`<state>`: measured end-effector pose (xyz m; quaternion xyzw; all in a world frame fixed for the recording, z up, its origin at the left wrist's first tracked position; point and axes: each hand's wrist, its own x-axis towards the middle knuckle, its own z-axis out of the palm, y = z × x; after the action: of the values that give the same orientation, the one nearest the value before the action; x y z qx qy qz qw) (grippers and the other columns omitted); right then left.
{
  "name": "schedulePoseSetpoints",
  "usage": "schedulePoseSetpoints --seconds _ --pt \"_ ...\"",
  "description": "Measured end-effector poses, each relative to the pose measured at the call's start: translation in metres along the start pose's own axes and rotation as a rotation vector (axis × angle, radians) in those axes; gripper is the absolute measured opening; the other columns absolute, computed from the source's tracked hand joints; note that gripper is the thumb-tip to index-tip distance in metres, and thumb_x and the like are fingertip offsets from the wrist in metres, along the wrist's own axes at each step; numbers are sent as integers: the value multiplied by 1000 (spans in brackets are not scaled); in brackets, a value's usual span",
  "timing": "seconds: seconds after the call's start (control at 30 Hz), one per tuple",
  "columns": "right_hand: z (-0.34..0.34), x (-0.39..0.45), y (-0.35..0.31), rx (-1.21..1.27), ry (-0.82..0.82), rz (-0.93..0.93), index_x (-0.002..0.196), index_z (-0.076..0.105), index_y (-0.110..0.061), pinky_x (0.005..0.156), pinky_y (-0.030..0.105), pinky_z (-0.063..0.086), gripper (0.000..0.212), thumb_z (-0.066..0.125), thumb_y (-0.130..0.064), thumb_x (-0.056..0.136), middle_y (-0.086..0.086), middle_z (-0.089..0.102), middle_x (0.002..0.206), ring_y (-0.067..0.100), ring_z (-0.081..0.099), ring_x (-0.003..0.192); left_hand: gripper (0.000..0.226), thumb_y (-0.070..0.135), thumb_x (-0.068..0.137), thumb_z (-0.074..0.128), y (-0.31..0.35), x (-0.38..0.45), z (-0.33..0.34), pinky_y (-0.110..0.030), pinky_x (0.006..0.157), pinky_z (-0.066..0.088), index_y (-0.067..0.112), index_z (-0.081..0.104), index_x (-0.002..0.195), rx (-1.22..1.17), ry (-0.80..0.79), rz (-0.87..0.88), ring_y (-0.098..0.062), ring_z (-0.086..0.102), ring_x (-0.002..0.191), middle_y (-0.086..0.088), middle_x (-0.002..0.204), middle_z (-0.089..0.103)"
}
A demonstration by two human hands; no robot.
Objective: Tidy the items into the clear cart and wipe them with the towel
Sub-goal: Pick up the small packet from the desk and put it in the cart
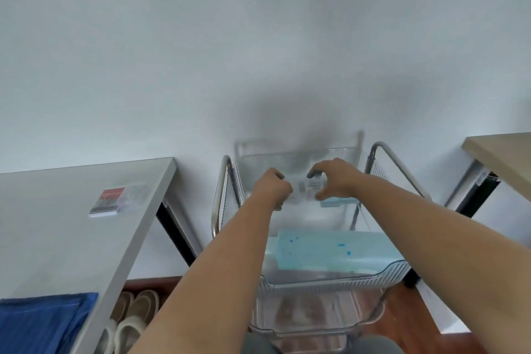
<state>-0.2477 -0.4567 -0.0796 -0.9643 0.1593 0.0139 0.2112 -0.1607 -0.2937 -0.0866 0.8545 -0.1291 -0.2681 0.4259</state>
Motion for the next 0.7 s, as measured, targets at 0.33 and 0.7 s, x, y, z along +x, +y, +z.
schedulePoseSetpoints --seconds 0.33,0.7 --pt "38 27 14 -206 -149 17 125 56 -35 84 37 47 62 76 -42 66 6 52 111 25 48 106 16 17 89 63 -15 40 20 -23 43 32 6 55 81 216 80 -72 -19 58 69 -4 75 57" --pt "40 29 24 -275 -128 66 124 57 -38 90 38 47 62 78 -46 66 11 48 115 31 53 100 10 1 80 64 -16 44 38 -32 67 61 -1 70 87 316 42 -22 -26 73 76 -14 81 73"
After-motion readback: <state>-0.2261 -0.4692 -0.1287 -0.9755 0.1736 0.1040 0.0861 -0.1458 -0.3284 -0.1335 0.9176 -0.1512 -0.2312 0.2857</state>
